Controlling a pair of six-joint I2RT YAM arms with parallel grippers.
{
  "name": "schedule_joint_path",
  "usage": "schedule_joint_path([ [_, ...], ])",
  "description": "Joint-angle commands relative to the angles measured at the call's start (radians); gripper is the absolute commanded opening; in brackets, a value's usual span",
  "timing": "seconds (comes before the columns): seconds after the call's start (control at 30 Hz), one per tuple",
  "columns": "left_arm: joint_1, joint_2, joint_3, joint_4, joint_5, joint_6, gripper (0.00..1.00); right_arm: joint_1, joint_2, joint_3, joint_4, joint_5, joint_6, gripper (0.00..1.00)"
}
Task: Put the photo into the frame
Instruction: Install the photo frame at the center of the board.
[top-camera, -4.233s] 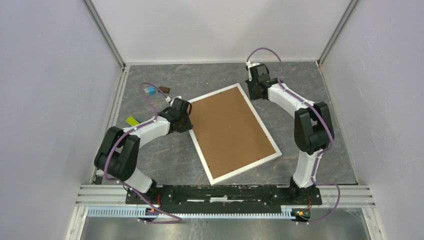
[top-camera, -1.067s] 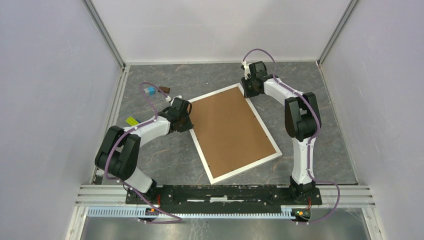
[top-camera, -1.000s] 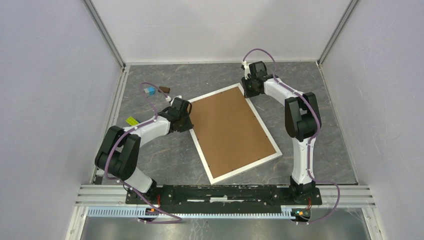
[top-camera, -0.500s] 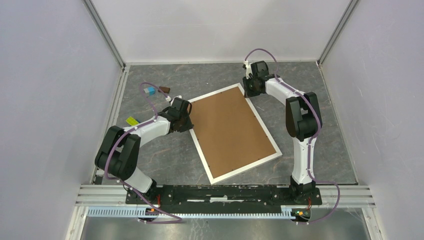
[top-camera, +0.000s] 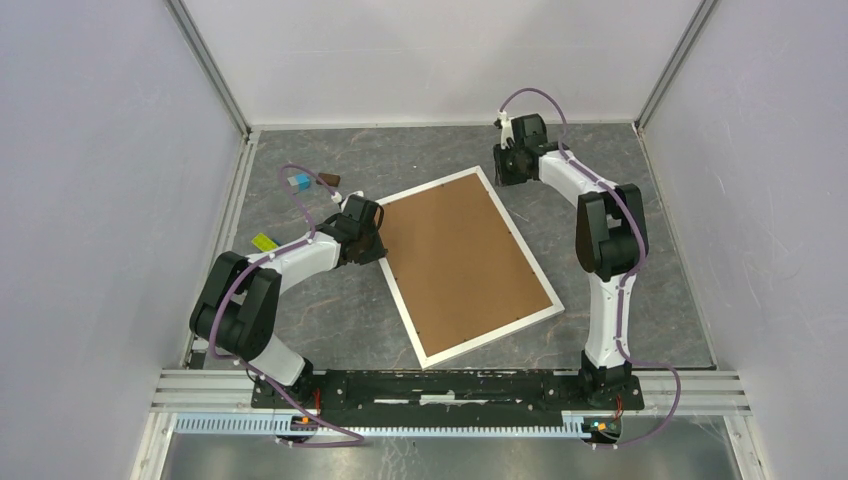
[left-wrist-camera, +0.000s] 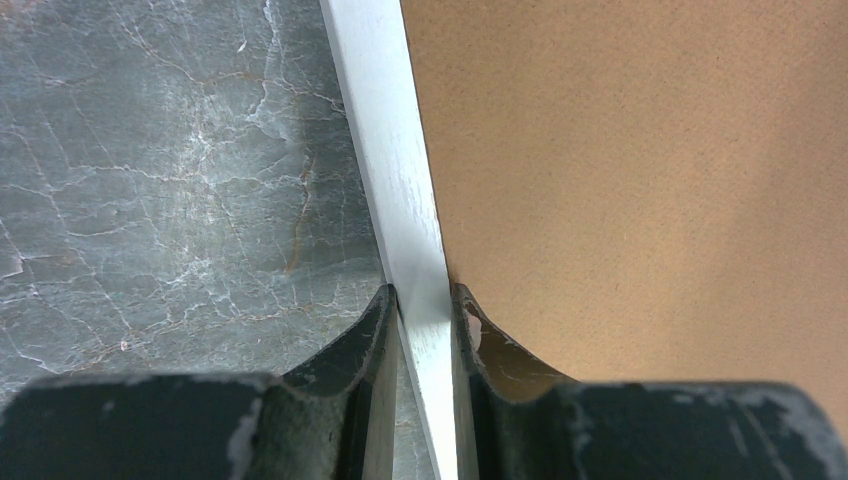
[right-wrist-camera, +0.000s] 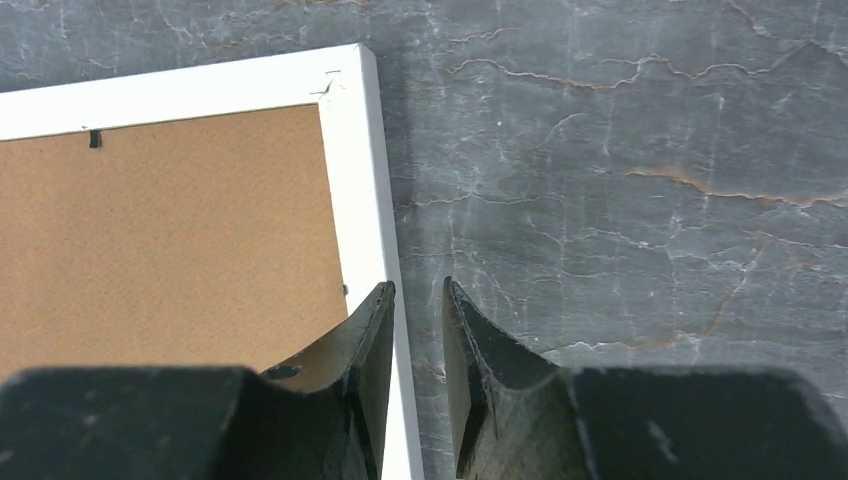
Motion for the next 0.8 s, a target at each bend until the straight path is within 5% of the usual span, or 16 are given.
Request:
schedule_joint_path([
  [0.0,-0.005,0.052,-0.017,-0.006,0.031,0.046,0.02,-0.004,0.021,0.037,0.010,-0.020,0.005,0.30],
  [0.77,-0.006,0.050,-0.017,-0.006,0.031,0.046,0.02,0.028,0.034,-0.006,0.024,-0.047,-0.011,0.30],
])
